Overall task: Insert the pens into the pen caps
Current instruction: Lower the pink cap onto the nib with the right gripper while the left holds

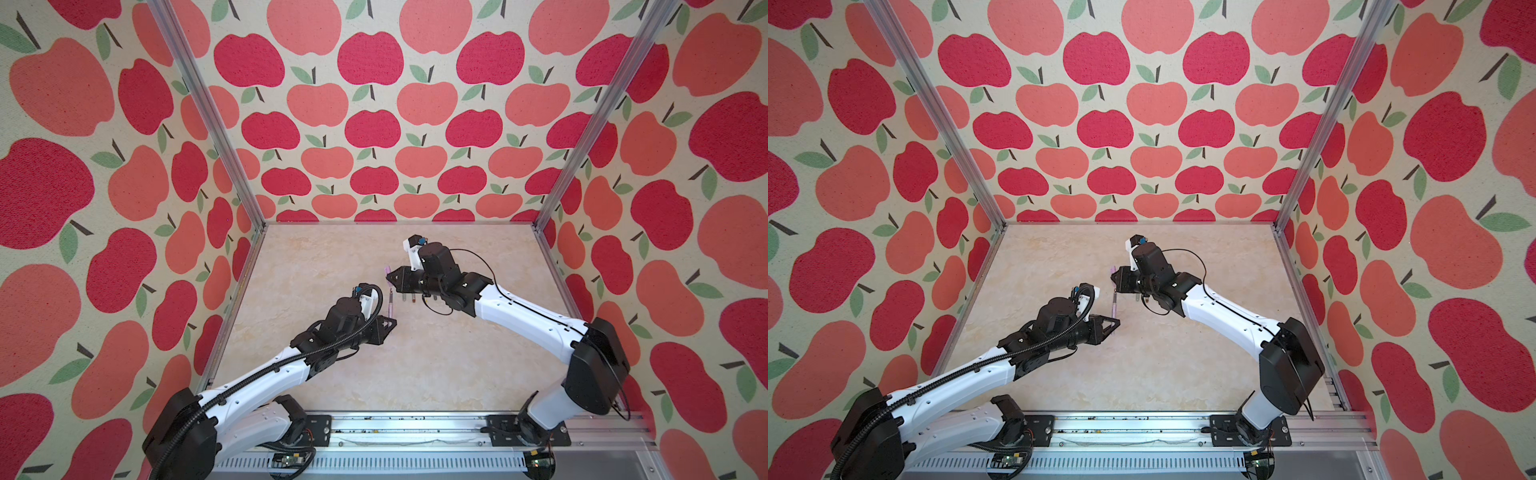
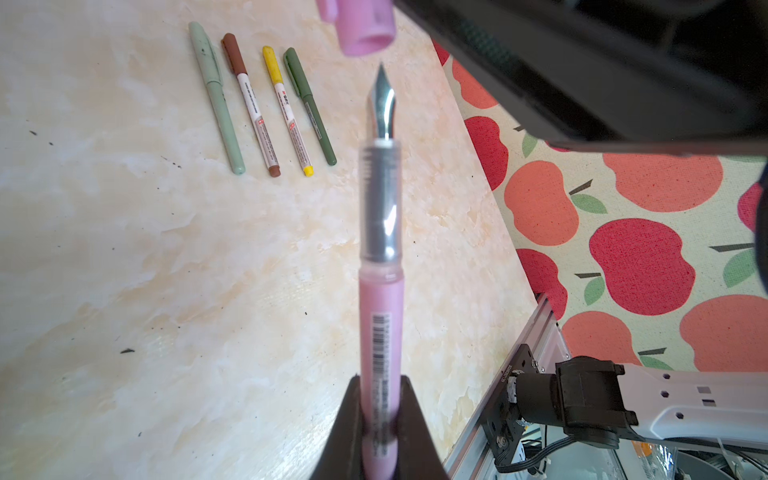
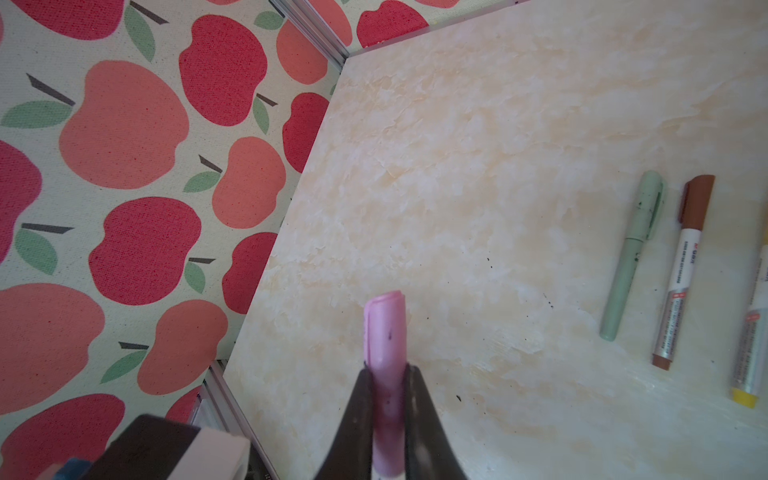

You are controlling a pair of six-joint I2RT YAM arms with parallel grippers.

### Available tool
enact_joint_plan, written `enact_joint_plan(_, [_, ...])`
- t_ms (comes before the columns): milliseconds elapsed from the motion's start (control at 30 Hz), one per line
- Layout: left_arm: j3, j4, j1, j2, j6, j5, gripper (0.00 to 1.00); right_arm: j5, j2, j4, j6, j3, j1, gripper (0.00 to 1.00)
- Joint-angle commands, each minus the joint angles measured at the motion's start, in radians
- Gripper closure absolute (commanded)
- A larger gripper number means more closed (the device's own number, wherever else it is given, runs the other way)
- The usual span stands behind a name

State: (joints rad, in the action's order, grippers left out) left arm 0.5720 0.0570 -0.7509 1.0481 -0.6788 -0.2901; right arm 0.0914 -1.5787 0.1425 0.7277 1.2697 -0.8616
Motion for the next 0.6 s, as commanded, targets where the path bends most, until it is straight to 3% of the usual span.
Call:
enact_joint_plan(0, [-0.019, 0.025, -0.007, 0.006, 0.012, -0.013, 0.99, 0.000, -0.008, 0.000, -0.007, 0.035, 0.006, 0.94])
enact_joint_plan(567, [-0.020, 0.015, -0.008, -0.030, 0.014, 0.031, 0.99, 0.000, 0.000, -0.009, 0.006, -0.031, -0.010, 0.94])
